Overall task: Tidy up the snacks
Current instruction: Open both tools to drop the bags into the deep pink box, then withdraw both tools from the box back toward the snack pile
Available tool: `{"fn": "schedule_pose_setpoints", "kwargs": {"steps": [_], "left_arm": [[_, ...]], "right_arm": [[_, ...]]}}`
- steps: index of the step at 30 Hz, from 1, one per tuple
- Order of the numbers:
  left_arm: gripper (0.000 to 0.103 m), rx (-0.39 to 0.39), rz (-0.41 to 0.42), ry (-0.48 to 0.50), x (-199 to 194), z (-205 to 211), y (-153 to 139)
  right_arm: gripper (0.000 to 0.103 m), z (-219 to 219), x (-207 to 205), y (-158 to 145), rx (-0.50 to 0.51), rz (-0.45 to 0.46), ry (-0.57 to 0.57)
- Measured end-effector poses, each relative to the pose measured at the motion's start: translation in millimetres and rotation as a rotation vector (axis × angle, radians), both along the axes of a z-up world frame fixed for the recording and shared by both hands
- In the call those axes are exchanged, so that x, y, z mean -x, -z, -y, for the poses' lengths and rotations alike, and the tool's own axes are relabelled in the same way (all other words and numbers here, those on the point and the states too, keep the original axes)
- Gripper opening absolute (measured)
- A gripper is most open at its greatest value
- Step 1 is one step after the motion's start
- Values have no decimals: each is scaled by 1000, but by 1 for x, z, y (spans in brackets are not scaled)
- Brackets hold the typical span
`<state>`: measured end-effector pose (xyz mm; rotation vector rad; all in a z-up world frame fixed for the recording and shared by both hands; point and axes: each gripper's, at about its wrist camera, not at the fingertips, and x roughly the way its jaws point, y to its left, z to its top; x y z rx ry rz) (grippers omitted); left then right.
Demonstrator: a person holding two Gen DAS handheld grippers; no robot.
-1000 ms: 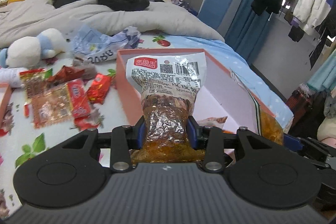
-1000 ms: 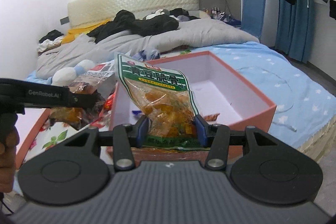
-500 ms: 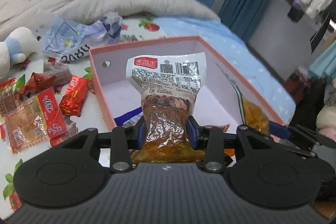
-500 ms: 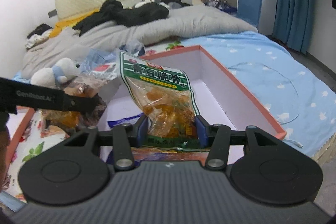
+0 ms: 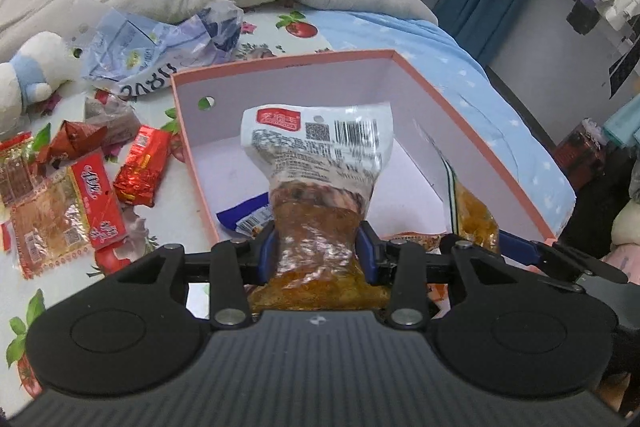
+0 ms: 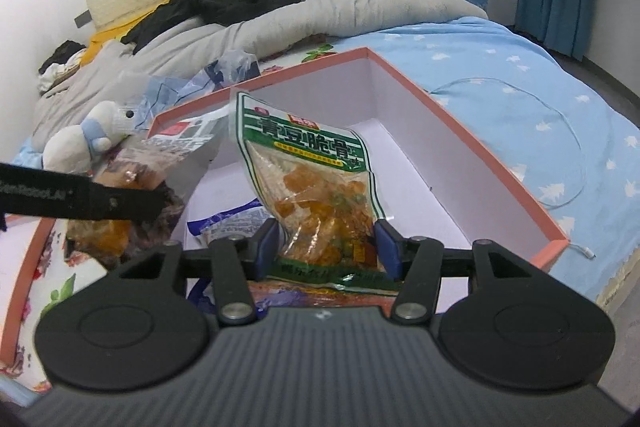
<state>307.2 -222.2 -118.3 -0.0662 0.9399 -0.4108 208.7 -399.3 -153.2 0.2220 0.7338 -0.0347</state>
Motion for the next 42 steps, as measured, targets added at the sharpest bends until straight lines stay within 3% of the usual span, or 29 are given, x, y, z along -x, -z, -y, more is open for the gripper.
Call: {"fn": "schedule_pose_setpoints", "kwargs": {"steps": [5,7,16,26,30,36,42], "left_arm": [[70,1,46,-26,9,-9,-16],[73,8,62,-41,14,-15,-23],[73,62,120,-102,56,-46,-49],[73,51,206,-133,130,-89,-72],[73,44,234,-148,161,-109,-76],[73,-14,282,-156,197,-140,-81],[73,9,274,-205,233,-175,-74]], "right_arm": [[75,2,4,-7,-41,12,9],[77,2,7,-12,-47,24,-1],[77,-10,35,-34,-71,97,-43],[77,-40,87,-50,-94,147,-105],[77,-55,114,-52,-122,157,-132],[77,-88,145,-52,-68,176,-162],[77,-108,172,-47,-98,206,-172]]}}
